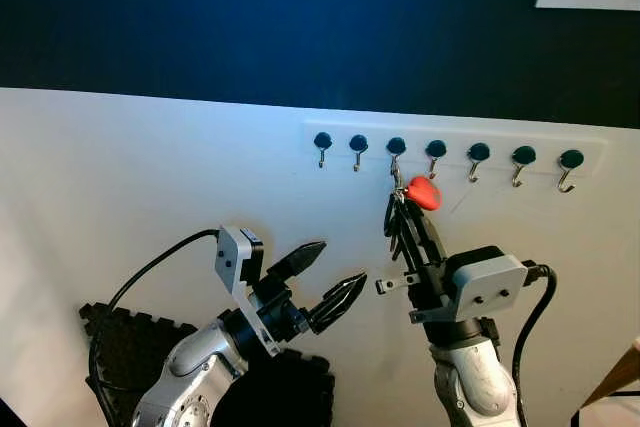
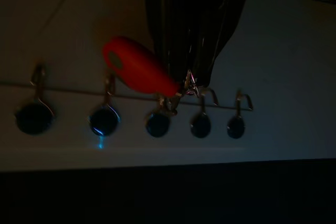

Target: Hang keys on a hook

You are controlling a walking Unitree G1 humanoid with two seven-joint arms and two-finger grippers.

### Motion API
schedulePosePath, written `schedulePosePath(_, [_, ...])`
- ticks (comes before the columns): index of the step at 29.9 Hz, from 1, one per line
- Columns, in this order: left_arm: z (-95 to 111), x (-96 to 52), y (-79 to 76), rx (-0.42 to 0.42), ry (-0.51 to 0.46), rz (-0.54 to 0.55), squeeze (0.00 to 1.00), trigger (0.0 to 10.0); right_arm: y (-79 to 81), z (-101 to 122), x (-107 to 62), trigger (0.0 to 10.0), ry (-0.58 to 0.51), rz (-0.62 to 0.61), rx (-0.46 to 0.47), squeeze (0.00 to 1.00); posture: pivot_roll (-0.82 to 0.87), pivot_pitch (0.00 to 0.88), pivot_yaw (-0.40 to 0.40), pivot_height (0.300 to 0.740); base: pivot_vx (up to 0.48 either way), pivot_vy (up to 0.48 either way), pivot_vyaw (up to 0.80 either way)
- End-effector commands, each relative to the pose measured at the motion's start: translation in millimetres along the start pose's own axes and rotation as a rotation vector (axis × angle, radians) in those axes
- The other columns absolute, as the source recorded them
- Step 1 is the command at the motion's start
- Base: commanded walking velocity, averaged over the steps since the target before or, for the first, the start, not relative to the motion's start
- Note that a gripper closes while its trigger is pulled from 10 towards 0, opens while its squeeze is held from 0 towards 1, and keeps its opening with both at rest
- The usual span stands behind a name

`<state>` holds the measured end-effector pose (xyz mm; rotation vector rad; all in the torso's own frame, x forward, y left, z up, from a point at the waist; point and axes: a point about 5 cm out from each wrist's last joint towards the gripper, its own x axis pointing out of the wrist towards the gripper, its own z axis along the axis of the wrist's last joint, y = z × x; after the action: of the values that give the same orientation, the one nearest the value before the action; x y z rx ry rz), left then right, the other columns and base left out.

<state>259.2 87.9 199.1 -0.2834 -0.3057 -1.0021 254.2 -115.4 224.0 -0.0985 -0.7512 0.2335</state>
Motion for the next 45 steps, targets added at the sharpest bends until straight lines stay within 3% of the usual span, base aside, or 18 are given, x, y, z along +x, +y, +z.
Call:
schedulePosePath(1, [2, -1.9, 1.8, 0.014, 0.011, 0.002, 0.00, 10.0, 2.8, 1, 1.2, 10.0, -0.001, 0.022, -0.006, 0.00, 0.05, 0.044, 0.039, 0.740, 0.000, 0.000, 0.00])
schedulePosePath(14, [1, -1.8, 1.8, 0.010, 0.014, 0.002, 0.00, 10.0, 1.2, -11, -2.7, 10.0, 0.091, 0.028, -0.065, 0.00, 0.05, 0.049, 0.040, 0.740, 0.000, 0.000, 0.00])
schedulePosePath(30, [0, -2.2, 1.5, 0.009, 0.017, 0.004, 0.00, 10.0, 3.0, -28, -11.4, 10.0, 0.214, 0.057, -0.075, 0.00, 0.05, 0.050, 0.039, 0.740, 0.000, 0.000, 0.00])
schedulePosePath(31, [0, -2.2, 1.6, 0.009, 0.016, 0.004, 0.00, 10.0, 3.1, -28, -11.7, 10.0, 0.217, 0.057, -0.075, 0.10, 0.05, 0.050, 0.039, 0.740, 0.000, 0.000, 0.00])
schedulePosePath(32, [1, -2.1, 1.6, 0.008, 0.015, 0.003, 0.00, 10.0, 3.1, -28, -11.6, 10.0, 0.214, 0.057, -0.070, 0.81, 0.05, 0.050, 0.040, 0.740, 0.000, 0.000, 0.00])
schedulePosePath(33, [1, -2.1, 1.6, 0.008, 0.015, 0.003, 0.00, 10.0, 3.1, -28, -11.6, 10.0, 0.214, 0.057, -0.070, 0.81, 0.05, 0.050, 0.040, 0.740, 0.000, 0.000, 0.00])
schedulePosePath(34, [1, -2.0, 1.7, 0.008, 0.013, 0.002, 0.00, 10.0, 3.0, -27, -11.2, 10.0, 0.209, 0.056, -0.068, 1.00, 0.05, 0.050, 0.040, 0.740, 0.000, 0.000, 0.00])
schedulePosePath(38, [1, -1.8, 1.6, 0.006, 0.012, 0.000, 0.00, 10.0, 2.5, -26, -11.0, 10.0, 0.204, 0.048, -0.073, 1.00, 0.05, 0.049, 0.042, 0.740, 0.000, 0.000, 0.00])
schedulePosePath(39, [1, -1.8, 1.5, 0.005, 0.012, -0.001, 0.00, 10.0, 2.2, -27, -11.3, 10.0, 0.206, 0.044, -0.078, 0.84, 0.05, 0.049, 0.042, 0.740, 0.000, 0.000, 0.00])
schedulePosePath(40, [1, -1.8, 1.5, 0.005, 0.012, -0.001, 0.00, 10.0, 2.2, -27, -11.3, 10.0, 0.206, 0.044, -0.078, 0.84, 0.05, 0.049, 0.042, 0.740, 0.000, 0.000, 0.00])
schedulePosePath(41, [1, -1.8, 1.3, 0.003, 0.012, -0.003, 0.00, 10.0, 1.8, -27, -12.4, 10.0, 0.209, 0.041, -0.081, 0.24, 0.05, 0.049, 0.041, 0.740, 0.000, 0.000, 0.00])
schedulePosePath(42, [0, -1.6, 1.0, 0.001, 0.013, -0.005, 0.00, 10.0, 1.5, -30, -15.9, 10.0, 0.223, 0.039, -0.083, 0.00, 0.05, 0.050, 0.041, 0.740, 0.000, 0.000, 0.00])
schedulePosePath(44, [0, -1.4, 0.8, -0.001, 0.013, -0.006, 0.00, 10.0, 1.2, -32, -18.4, 10.0, 0.233, 0.038, -0.084, 0.00, 0.05, 0.050, 0.041, 0.740, 0.000, 0.000, 0.00])
schedulePosePath(45, [-2, -1.8, -0.1, -0.003, 0.025, -0.010, 0.00, 10.0, -0.7, -45, -36.1, 10.0, 0.309, 0.023, -0.073, 0.00, 0.05, 0.049, 0.040, 0.740, 0.000, 0.000, 0.00])
